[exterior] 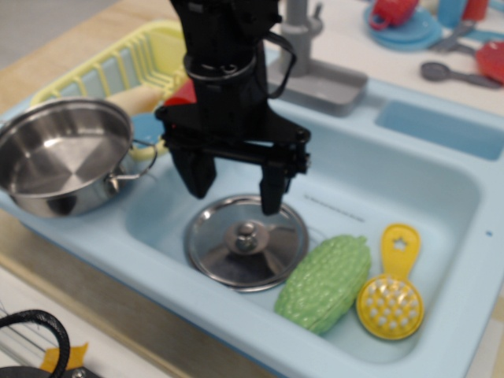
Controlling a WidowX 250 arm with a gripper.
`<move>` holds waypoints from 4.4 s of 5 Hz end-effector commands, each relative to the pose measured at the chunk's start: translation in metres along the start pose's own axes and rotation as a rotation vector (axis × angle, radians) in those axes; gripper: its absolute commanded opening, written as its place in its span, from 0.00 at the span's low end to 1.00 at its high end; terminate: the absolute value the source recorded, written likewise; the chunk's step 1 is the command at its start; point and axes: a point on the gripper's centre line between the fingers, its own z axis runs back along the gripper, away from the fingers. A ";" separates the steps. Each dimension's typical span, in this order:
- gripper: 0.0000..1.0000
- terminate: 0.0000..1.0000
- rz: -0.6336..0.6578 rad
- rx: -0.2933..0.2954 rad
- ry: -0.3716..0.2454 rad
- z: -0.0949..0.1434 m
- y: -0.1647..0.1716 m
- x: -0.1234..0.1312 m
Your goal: Put lid on pot or pan
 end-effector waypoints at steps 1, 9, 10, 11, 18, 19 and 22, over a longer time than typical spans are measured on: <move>1.00 0.00 0.000 0.000 0.000 0.000 0.000 0.000; 0.00 0.00 0.004 -0.035 0.055 -0.055 0.012 -0.010; 0.00 0.00 0.004 -0.035 0.072 -0.055 0.011 -0.007; 0.00 0.00 0.001 -0.030 0.075 -0.051 0.010 -0.004; 0.00 0.00 0.103 0.120 -0.239 0.091 0.047 0.022; 0.00 0.00 0.178 0.140 -0.217 0.098 0.069 -0.002; 0.00 0.00 0.292 0.112 -0.120 0.078 0.123 -0.029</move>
